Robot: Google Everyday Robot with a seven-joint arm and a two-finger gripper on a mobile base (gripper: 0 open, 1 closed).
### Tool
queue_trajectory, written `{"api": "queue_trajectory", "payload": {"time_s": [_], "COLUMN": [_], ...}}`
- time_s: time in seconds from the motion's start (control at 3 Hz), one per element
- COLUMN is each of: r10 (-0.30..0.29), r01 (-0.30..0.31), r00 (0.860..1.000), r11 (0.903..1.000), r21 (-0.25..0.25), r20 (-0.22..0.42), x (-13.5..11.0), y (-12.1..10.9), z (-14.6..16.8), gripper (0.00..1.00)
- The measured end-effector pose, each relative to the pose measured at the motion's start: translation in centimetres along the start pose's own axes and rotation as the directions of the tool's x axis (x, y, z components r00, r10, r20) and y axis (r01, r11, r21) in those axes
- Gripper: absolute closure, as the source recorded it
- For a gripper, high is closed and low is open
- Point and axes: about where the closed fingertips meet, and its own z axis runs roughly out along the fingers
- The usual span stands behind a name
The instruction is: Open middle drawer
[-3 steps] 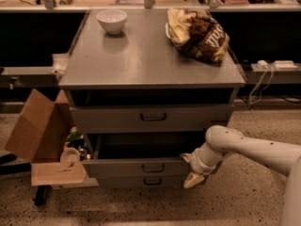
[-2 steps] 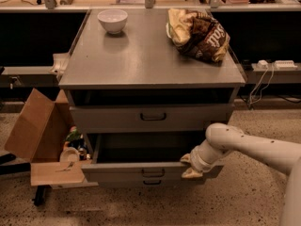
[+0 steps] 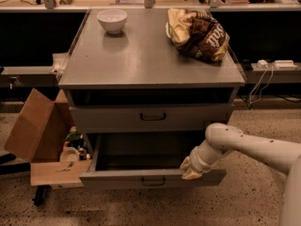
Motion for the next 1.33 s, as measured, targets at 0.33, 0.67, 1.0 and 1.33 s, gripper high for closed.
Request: {"api": "queue_trajectory", "payload": {"time_s": [0.33,0.67,1.0,1.33], "r10": [0.006,0.006,0.014,0.014], "r01": [-0.006,-0.006,-0.013,-0.013], "r00": [1.0,1.0,0.999,0.999], "r11": [0.9999,0.9998,0.9995,0.9995], "r21": [-0.016,-0.016,-0.03,-0.03], "r20": [0.017,0.018,0.033,0.034], "x": [-0.23,-0.28,-0.42,-0.48], "y": [1.12,1.13,1.89,1.88], "z": [0.24,0.13,0.3,0.17], "gripper": [1.0,1.0,1.0,1.0]}}
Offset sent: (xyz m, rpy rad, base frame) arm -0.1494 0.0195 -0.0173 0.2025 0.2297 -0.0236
